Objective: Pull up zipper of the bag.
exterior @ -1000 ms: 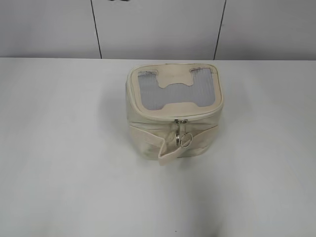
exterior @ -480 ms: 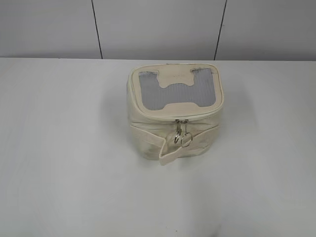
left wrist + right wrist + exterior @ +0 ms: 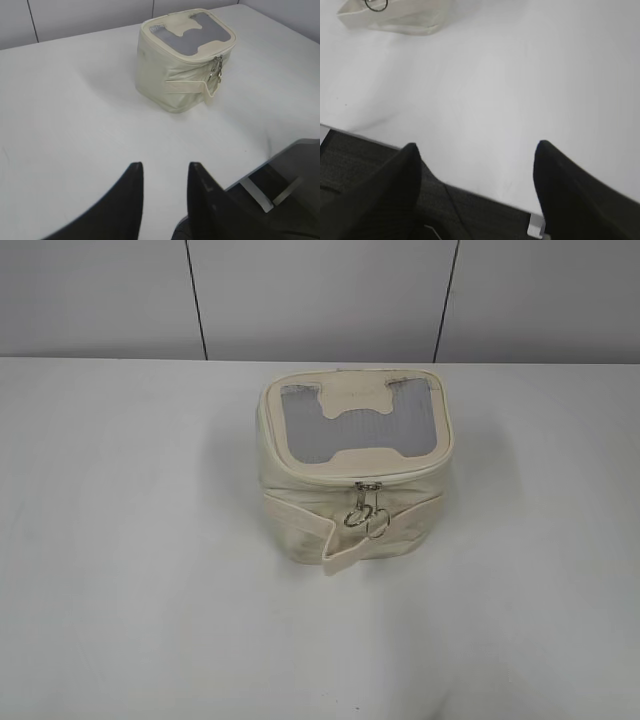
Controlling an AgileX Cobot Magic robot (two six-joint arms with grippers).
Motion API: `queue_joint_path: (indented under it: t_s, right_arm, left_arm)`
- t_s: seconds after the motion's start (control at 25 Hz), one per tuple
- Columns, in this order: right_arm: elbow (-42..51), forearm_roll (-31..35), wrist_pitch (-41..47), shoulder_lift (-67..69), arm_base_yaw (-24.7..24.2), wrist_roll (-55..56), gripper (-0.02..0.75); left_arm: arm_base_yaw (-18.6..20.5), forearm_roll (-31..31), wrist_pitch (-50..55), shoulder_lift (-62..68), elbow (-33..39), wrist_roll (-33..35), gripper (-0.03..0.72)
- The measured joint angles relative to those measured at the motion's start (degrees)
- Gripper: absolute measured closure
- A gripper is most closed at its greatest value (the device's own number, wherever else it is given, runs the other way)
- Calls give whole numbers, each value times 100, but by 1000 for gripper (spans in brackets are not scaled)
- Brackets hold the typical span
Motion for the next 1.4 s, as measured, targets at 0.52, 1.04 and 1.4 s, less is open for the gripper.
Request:
queue_joint_path:
  t_s: [0.52,1.04,1.4]
  right_arm:
    - [71,-1,-297,-18,0,-27,192]
    - [78,118,-305,-770,-654,-34,195]
    - [78,164,-312,-770,-667,-34,195]
  left_arm:
    - [104,61,0,-33,0,94,452]
    - [3700,65,-32,-33,2,94,454]
    - [3700,60,-38,-33,6,95,456]
